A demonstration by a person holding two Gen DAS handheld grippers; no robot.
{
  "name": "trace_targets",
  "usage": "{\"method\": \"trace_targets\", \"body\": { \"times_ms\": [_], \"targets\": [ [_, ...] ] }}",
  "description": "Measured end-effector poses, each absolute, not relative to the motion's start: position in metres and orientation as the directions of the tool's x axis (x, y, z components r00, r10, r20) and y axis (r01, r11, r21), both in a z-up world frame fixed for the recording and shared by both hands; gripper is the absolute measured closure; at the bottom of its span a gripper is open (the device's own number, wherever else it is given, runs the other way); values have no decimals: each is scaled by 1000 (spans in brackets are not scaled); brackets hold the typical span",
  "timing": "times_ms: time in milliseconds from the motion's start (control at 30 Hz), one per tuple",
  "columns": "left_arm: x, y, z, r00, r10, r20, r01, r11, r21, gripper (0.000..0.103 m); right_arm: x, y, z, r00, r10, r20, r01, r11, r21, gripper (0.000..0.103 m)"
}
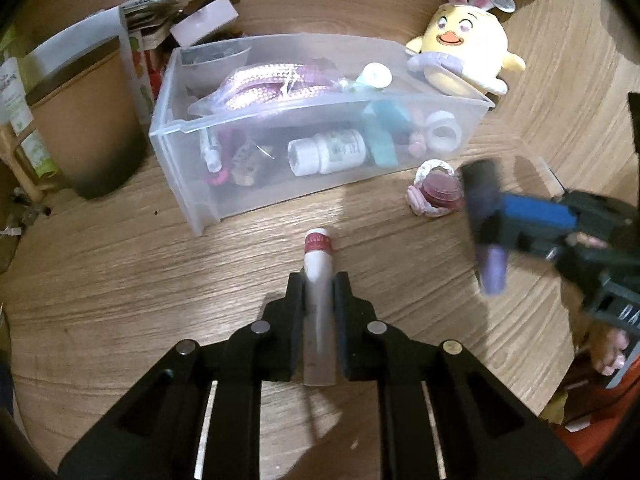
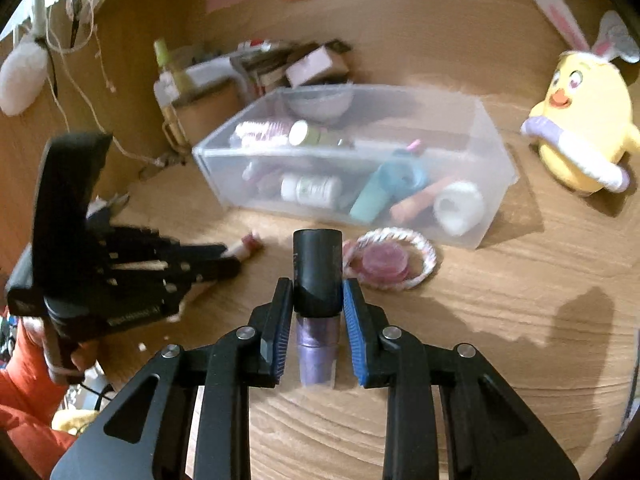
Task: Organize objects
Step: 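Carry the lipstick and purple bottle into the box and open both tools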
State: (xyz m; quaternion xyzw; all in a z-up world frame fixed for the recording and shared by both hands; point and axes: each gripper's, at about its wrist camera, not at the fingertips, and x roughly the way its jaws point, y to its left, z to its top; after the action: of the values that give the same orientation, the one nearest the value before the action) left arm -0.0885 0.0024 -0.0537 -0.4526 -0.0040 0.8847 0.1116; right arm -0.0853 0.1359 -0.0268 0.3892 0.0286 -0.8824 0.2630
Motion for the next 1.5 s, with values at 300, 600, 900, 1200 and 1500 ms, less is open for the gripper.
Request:
{"method": "trace_targets", "body": {
  "times_ms": [300, 600, 900, 1200, 1500],
  "targets": [
    [-75, -9, -10, -669, 223, -709, -169, -975, -147, 89, -90, 152, 13, -663, -427, -615, 446, -885, 133, 81],
    [-77, -22, 45, -786, 205, -583, -152, -978, -140, 89, -106, 159, 44, -726, -422, -544, 420, -897, 135, 81],
    [-117, -30, 65, -813, 169, -558, -106, -984, -144, 89, -136, 157, 58, -774, -367, -516, 369, -924, 103, 81],
    [-159, -32, 37, -753, 153, -640, -84, -987, -136, 89, -172, 156, 31, -754, -288, -591, 314, -947, 62, 81],
    [-166, -28, 22, -718, 190, -670, -115, -981, -156, 89, -186, 149, 7, -704, -282, -651, 331, -942, 50, 81]
  ]
}}
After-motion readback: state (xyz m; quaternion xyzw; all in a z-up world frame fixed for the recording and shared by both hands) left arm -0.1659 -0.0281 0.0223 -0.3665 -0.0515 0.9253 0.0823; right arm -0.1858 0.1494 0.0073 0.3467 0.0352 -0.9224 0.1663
